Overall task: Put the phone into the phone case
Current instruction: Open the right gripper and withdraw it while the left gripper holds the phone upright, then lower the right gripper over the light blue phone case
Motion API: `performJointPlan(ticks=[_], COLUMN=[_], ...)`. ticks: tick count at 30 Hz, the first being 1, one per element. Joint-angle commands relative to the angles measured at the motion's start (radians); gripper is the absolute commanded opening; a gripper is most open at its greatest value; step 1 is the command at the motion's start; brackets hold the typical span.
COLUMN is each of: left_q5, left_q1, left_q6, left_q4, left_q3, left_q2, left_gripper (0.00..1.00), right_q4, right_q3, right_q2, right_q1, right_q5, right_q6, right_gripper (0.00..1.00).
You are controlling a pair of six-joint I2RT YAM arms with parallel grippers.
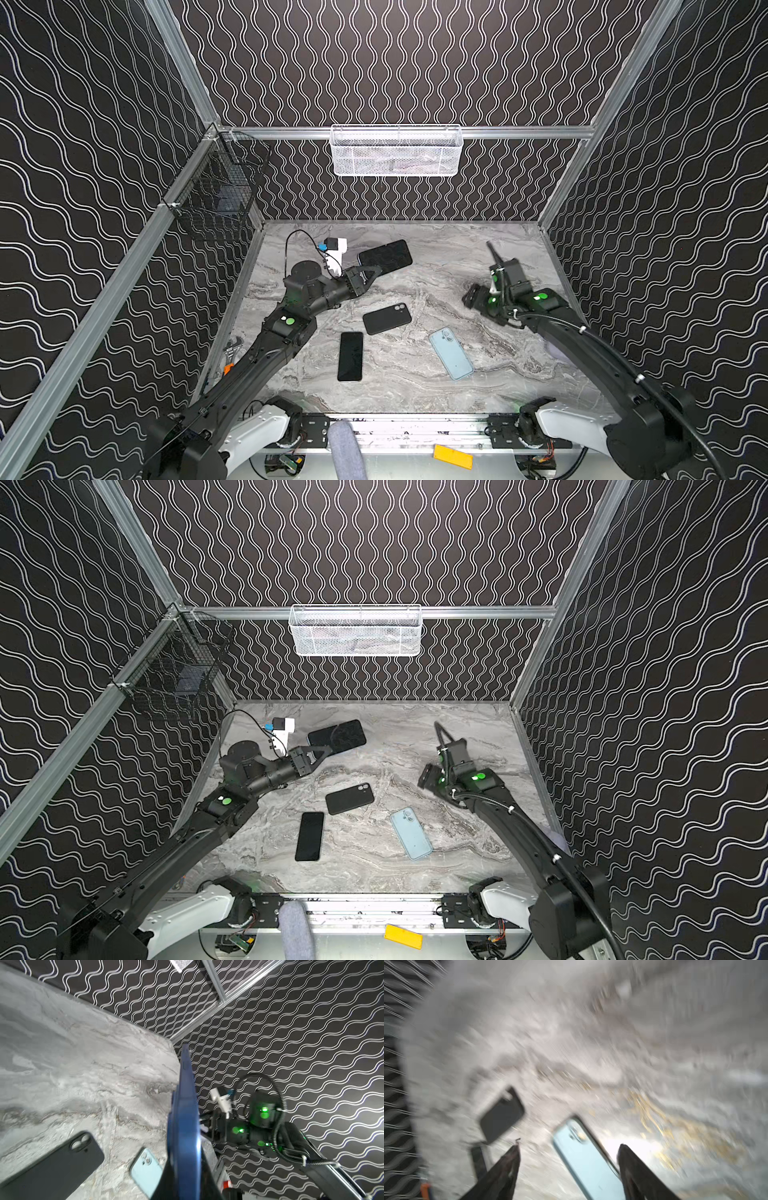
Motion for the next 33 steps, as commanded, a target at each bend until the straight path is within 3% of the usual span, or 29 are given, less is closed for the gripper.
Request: performJointPlan(ticks=[1, 9, 14, 19, 27, 33], left_q5=[0.128, 0.175, 0.161, 0.15, 0.078, 0.017], left_q1=[0.026, 0.098, 0.119, 0.127, 0.131, 0.133], left_q6=[0.05, 0.128, 0.124, 0.149, 0.196, 0.211], left_q4=[0.003, -0.152, -0.159, -0.184, -0.24, -0.259], left_q3=[-0.014, -0.018, -0.02, -0.008, 0.005, 0.004], left_q2=[-0.021, -0.096, -0.125, -0.138, -0.179, -0.221], left_gripper=[0.0, 0.0, 0.0, 0.0, 0.0, 0.0], right_q4=[-0.116, -0.194, -0.207, -0.174, -0.142, -0.151], right_q3=[-0.023, 0.043, 0.122, 0.192, 0.236, 0.258], right_q2=[0.049, 0.25, 0.341, 0.362, 0.463, 0.51], right_q1=[0.084, 0.306, 0.323, 0.321, 0.298, 0.3], right_q5=[0.028, 0.119, 0.169, 0.122, -0.034, 0.019], right_q6=[-0.021, -0.059, -0.031, 0.135, 0.423, 0.513], right_gripper=[0.73, 0.58, 0.63, 0.69, 0.64, 0.64])
